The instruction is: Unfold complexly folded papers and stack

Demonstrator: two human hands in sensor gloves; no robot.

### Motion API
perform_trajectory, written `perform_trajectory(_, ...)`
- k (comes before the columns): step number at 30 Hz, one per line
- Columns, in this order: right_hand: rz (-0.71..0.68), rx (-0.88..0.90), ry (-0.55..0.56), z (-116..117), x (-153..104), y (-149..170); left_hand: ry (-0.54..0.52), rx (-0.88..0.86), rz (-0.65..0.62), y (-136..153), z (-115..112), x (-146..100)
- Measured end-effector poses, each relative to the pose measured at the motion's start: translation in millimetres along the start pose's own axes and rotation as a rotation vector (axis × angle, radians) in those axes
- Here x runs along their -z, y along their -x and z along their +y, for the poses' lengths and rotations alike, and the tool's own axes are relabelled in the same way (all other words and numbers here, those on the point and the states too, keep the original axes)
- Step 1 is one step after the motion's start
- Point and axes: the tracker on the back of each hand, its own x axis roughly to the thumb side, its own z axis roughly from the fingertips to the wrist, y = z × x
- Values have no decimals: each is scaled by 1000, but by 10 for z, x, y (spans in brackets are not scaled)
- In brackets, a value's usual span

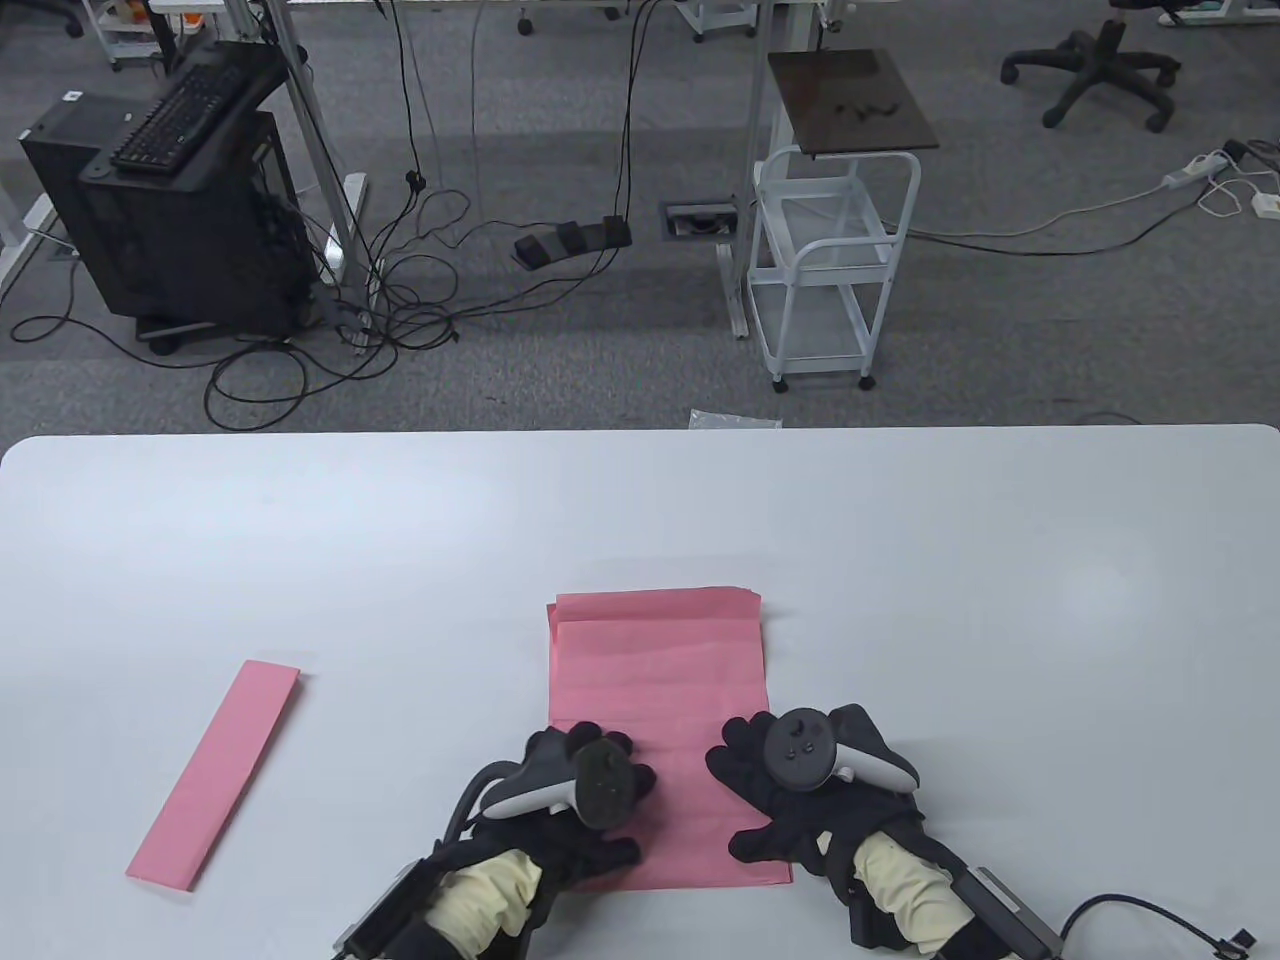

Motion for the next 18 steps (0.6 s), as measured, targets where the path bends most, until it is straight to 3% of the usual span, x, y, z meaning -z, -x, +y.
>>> perform_trajectory(4,-2,2,0,-1,0,3,-28,49,0,-26,66,188)
perform_trajectory(13,-3,6,-3,-1,1,8,-72,-245,285,874,235,199)
perform_trajectory(18,-2,6,-2,0,1,8,-82,-233,298,875,236,195)
